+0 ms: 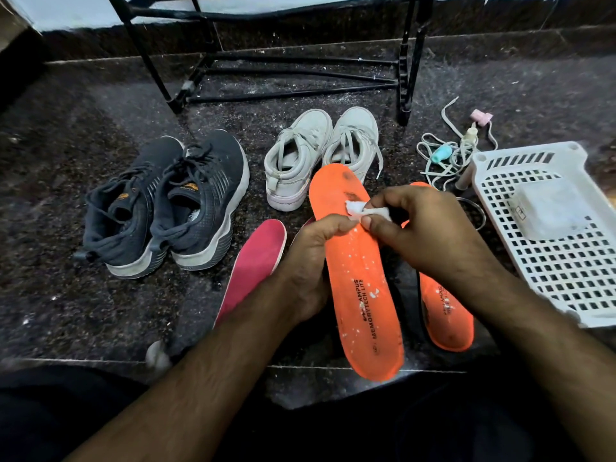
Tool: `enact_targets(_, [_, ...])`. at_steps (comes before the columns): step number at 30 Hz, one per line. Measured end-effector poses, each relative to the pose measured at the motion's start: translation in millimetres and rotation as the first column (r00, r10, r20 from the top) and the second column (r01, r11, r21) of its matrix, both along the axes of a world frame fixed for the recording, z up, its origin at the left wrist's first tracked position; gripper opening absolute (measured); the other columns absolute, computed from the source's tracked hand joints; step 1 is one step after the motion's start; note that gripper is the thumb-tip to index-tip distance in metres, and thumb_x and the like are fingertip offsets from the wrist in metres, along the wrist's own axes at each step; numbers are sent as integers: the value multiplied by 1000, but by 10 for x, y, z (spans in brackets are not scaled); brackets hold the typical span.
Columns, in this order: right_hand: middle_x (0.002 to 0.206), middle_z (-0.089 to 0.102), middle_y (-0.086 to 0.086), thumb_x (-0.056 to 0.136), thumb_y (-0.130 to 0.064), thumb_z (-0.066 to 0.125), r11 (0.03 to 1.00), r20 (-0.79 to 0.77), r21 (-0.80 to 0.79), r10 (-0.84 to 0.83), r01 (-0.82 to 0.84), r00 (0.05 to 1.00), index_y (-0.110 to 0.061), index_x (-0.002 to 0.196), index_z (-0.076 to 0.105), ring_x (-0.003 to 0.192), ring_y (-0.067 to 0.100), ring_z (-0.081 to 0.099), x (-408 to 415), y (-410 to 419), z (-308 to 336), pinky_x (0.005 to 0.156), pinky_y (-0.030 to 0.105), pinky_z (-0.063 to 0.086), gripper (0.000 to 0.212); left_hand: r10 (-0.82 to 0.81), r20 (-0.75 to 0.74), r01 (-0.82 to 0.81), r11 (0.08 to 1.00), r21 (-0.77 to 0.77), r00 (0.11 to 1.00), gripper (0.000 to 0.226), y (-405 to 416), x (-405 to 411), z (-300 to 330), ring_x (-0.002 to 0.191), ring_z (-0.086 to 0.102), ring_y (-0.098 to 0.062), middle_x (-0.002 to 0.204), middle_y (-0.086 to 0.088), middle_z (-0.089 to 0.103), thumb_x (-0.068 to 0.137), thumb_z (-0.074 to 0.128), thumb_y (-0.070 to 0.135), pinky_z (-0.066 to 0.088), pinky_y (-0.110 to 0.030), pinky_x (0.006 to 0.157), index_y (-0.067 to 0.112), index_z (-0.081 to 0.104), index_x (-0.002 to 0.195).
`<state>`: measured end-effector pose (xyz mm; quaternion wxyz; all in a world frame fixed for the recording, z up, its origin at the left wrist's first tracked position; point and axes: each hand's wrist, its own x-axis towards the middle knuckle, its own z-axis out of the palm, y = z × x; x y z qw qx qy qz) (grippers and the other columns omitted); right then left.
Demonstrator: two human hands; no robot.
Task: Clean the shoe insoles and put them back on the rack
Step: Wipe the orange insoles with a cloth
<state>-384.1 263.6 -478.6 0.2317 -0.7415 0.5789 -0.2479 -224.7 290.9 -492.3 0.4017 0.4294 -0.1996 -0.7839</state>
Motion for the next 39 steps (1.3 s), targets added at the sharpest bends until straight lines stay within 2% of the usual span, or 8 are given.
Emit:
enact_targets(8, [114, 70, 2, 88, -26, 69, 994, -156, -26, 98, -104, 983, -19, 118, 68, 102, 22, 64, 108, 62, 20, 86, 27, 42, 31, 5, 77, -9, 998, 59, 997, 55, -6, -38, -29, 73, 70, -29, 89, -15, 73, 101, 42, 57, 56, -54, 81, 10, 67, 117])
enact_targets(12, [103, 70, 3, 87, -23, 66, 996, -196, -49, 59, -69, 979, -22, 106, 73, 96, 24, 64, 96, 62, 24, 83, 31, 47, 20, 8, 70, -12, 999, 50, 997, 60, 13, -59, 33, 69, 71, -24, 85, -11, 74, 101, 34, 61, 60, -48, 72, 12, 66, 112])
enact_targets(15, [93, 70, -6, 84, -22, 67, 991, -122, 14, 136, -135, 983, -26, 98, 74, 77, 8, 57, 145, 122, 41, 71, 18, 38, 15, 6, 53, -10, 997, 72, 999, 62, 29, -66, 53, 55, 69, -21, 71, -12, 72, 103, 29, 58, 58, -32, 50, 8, 65, 103])
enact_targets(21, [92, 69, -4, 88, -26, 64, 997, -53, -69, -36, 32, 998, -22, 99, 73, 85, 17, 64, 23, 49, 81, 77, 31, 48, 15, -1, 62, 0, 1000, 22, 998, 65, -1, -34, 43, 61, 71, -24, 80, -11, 75, 101, 29, 63, 61, -39, 59, 11, 67, 108])
enact_targets(27, [95, 71, -5, 83, -25, 70, 986, -113, -11, 166, -168, 980, -24, 99, 74, 86, 15, 63, 233, 188, 37, 74, 21, 38, 17, 27, -52, -26, 999, 28, 998, 69, 12, -22, 26, 71, 73, -23, 86, -13, 75, 100, 28, 65, 61, -32, 64, 10, 70, 101])
enact_targets(33, [90, 69, -2, 84, -30, 68, 997, -134, -81, -22, 11, 991, -25, 95, 70, 86, 22, 64, 104, 89, 37, 74, 32, 47, 12, -32, 3, 32, 999, -32, 999, 79, -10, -34, -22, 59, 64, -24, 76, -11, 67, 95, 20, 74, 55, -35, 58, 12, 68, 106])
enact_targets(37, [81, 67, -11, 81, -21, 71, 987, -21, 26, 160, -159, 987, -26, 94, 68, 73, 9, 60, 283, 259, 49, 68, 24, 40, 14, -3, -145, 7, 1000, 22, 989, 79, -4, -9, -32, 84, 73, -27, 99, -18, 72, 97, 26, 70, 60, -35, 75, 5, 69, 114])
enact_targets(39, [77, 61, -14, 78, -17, 72, 986, -33, 25, 167, -167, 985, -26, 94, 68, 68, 6, 54, 247, 233, 63, 65, 19, 35, 19, -40, -137, 41, 999, -2, 990, 80, 11, -3, -24, 79, 72, -25, 93, -17, 74, 97, 25, 70, 60, -33, 70, 8, 76, 103])
